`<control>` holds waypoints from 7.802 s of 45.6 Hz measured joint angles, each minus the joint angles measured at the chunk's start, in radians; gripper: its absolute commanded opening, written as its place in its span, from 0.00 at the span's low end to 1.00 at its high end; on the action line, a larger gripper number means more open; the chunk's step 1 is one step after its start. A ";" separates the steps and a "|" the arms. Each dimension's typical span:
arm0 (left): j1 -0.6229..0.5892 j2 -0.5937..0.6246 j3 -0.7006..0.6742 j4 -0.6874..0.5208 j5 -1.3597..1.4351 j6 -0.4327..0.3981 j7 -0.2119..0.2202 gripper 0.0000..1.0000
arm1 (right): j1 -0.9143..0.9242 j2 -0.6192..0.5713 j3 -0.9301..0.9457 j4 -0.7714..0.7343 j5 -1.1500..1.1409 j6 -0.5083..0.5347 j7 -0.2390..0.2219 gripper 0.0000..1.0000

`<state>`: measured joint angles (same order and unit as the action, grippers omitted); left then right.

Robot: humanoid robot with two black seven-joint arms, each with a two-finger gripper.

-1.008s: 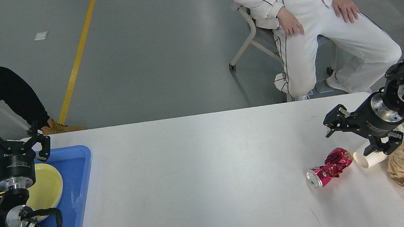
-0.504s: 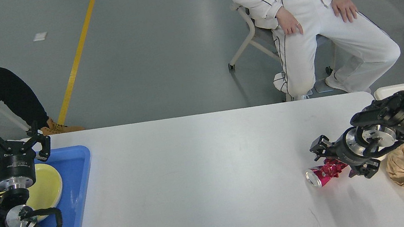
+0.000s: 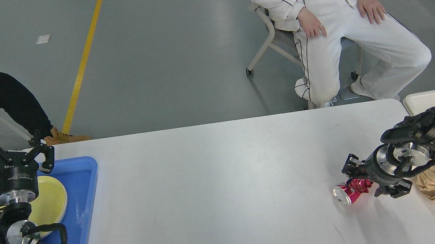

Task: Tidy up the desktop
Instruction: 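Grasp the red can with the right gripper and lift it, then carry the red can over the white bin and release it, then swing the right gripper back down toward the brown paper ball, then grasp the brown paper ball with the right gripper and lift it, then carry the brown paper ball over the bin and release it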

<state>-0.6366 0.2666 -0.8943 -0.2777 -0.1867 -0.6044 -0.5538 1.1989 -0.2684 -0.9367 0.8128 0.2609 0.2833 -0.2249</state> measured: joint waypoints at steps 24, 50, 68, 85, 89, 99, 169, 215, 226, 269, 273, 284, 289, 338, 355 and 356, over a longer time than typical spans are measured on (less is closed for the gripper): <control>0.000 0.000 0.000 0.000 0.000 0.000 0.000 0.96 | 0.104 -0.013 0.058 0.071 0.003 0.020 -0.002 0.01; 0.000 0.000 0.000 0.000 0.000 0.000 0.000 0.96 | 0.760 -0.306 -0.015 0.168 0.003 0.331 -0.002 0.10; 0.000 0.000 0.000 0.000 0.001 0.000 0.000 0.96 | 0.607 -0.320 -0.175 0.078 -0.002 0.128 -0.002 0.10; 0.000 0.000 0.000 0.000 0.000 0.000 0.000 0.96 | 0.150 -0.431 -0.119 -0.073 -0.003 -0.159 -0.001 0.56; 0.000 0.000 0.000 0.000 0.000 0.000 0.000 0.96 | 0.046 -0.432 -0.068 -0.151 -0.004 -0.162 0.000 1.00; 0.000 0.000 0.000 0.000 0.000 0.000 0.000 0.96 | -0.146 -0.430 0.067 -0.313 -0.006 -0.163 0.000 1.00; 0.000 0.000 0.000 0.000 0.000 0.000 0.000 0.96 | 0.748 -0.097 -0.164 0.144 -0.083 0.589 -0.037 1.00; 0.000 0.000 0.000 0.000 0.000 0.000 0.000 0.96 | 0.079 -0.331 -0.095 0.094 -0.131 0.023 -0.036 1.00; 0.000 0.000 0.000 0.000 0.000 0.000 0.000 0.96 | 0.014 -0.326 -0.053 0.065 -0.124 -0.016 -0.036 0.98; 0.000 0.000 0.000 0.000 0.000 0.000 0.000 0.96 | -0.142 -0.325 0.067 0.073 -0.116 -0.191 -0.031 0.00; 0.000 0.000 0.000 0.000 0.000 0.000 0.000 0.96 | -0.125 -0.341 0.065 0.076 -0.116 -0.190 -0.031 0.00; 0.000 0.000 0.000 0.000 0.000 0.000 0.000 0.96 | 0.006 -0.509 0.048 0.116 -0.129 -0.175 -0.033 0.00; 0.000 0.000 0.000 0.000 0.000 0.000 0.000 0.96 | 0.100 -0.584 0.043 0.128 -0.136 -0.124 -0.035 0.00; 0.000 0.000 0.000 0.000 0.000 0.000 0.000 0.96 | 0.540 -0.277 0.040 0.001 -0.123 0.148 -0.038 0.00; 0.000 0.000 0.000 0.000 0.000 0.000 0.000 0.96 | 0.113 -0.360 0.058 -0.261 -0.123 -0.109 -0.038 0.10; 0.000 0.000 0.000 0.000 0.000 0.000 0.000 0.96 | 0.079 -0.365 0.058 -0.277 -0.123 -0.116 -0.038 0.34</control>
<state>-0.6366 0.2668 -0.8943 -0.2777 -0.1868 -0.6044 -0.5538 1.2776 -0.6339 -0.8785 0.5355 0.1382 0.1670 -0.2631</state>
